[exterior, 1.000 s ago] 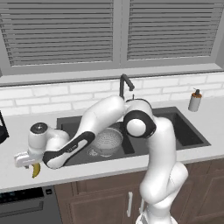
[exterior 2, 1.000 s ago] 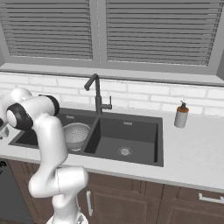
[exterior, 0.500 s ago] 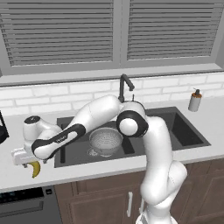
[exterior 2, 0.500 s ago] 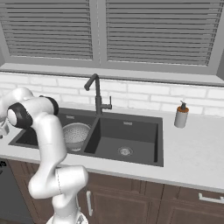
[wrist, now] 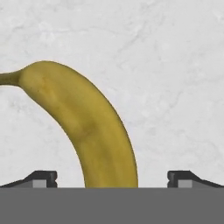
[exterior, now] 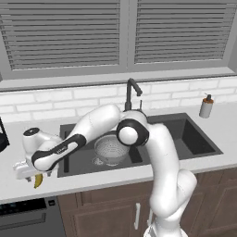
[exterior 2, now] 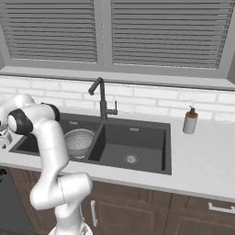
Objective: Put the colander in the sink, put the banana in the colander, and turn on the sink faucet and pour water over the colander.
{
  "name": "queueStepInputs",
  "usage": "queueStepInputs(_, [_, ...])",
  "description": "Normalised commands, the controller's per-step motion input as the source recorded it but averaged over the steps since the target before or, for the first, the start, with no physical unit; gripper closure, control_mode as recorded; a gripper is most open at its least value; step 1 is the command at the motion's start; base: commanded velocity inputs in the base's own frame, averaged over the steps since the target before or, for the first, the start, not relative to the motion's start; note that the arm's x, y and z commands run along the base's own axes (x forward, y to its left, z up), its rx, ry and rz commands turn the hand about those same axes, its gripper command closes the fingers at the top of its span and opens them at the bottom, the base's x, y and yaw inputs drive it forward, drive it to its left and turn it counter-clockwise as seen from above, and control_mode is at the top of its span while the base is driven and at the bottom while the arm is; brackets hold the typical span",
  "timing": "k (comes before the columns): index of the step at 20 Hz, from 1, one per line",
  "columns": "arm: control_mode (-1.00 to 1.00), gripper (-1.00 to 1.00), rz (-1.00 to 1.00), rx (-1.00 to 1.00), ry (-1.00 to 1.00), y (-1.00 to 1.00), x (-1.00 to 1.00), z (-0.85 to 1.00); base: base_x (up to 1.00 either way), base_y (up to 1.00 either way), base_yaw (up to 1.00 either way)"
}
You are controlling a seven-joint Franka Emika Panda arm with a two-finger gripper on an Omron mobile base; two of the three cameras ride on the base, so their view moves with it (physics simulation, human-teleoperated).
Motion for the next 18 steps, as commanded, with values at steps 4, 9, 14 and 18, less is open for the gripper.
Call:
queueStepInputs(4, [-1.00, -1.00, 0.00, -0.06, 0.00, 0.05, 0.04, -0.27, 0.00, 0.00, 0.00])
queueStepInputs(9, [-1.00, 1.00, 0.00, -0.03, 0.00, 0.03, 0.04, -0.11, 0.00, 0.00, 0.00])
queueStepInputs(14, [-1.00, 1.00, 0.00, 0.00, 0.00, 0.00, 0.00, 0.00, 0.00, 0.00, 0.00])
queueStepInputs(18, [-1.00, 1.00, 0.00, 0.00, 0.00, 0.00, 0.00, 0.00, 0.00, 0.00, 0.00])
